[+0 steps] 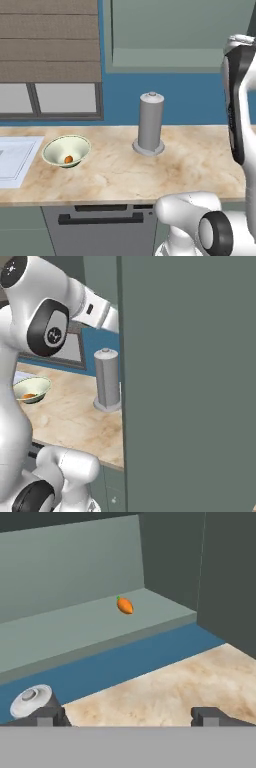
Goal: Pick the carrots from the cabinet and place them in one bowl. Pick the garlic from the sink and place it in the other bowl.
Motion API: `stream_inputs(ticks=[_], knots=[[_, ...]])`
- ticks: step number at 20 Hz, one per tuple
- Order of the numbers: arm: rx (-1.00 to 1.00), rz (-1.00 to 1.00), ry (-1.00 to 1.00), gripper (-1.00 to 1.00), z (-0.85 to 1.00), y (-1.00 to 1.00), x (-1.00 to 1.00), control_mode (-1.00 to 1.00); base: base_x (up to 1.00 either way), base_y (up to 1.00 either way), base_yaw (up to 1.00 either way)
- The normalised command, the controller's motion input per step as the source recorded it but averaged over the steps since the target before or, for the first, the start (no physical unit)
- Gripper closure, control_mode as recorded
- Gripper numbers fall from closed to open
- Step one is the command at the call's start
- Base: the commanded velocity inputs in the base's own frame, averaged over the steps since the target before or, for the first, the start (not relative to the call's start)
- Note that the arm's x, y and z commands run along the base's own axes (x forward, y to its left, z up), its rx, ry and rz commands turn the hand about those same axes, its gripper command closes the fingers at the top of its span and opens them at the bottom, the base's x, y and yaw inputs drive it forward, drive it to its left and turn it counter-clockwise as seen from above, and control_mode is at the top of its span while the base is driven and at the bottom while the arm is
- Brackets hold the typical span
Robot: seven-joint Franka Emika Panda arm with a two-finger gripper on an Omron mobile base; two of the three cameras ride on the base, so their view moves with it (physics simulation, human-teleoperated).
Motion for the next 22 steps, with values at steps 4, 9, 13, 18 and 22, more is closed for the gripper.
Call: stream_inputs(ticks=[4, 9, 13, 18, 22], knots=[[0.00, 0.19, 0.11, -1.00, 0.33, -0.20, 0.26, -1.00, 0.00, 0.00, 0.00], [0.00, 0.18, 0.10, -1.00, -0.08, -0.21, 0.56, -1.00, 0.00, 0.00, 0.00], [0.00, 0.05, 0.01, -1.00, -0.26, -0.14, 0.46, -1.00, 0.00, 0.00, 0.00], [0.00, 0.01, 0.00, -1.00, -0.38, -0.13, 0.68, -1.00, 0.00, 0.00, 0.00], [0.00, 0.00, 0.00, -1.00, -0.06, -0.19, 0.71, -1.00, 0.00, 0.00, 0.00]])
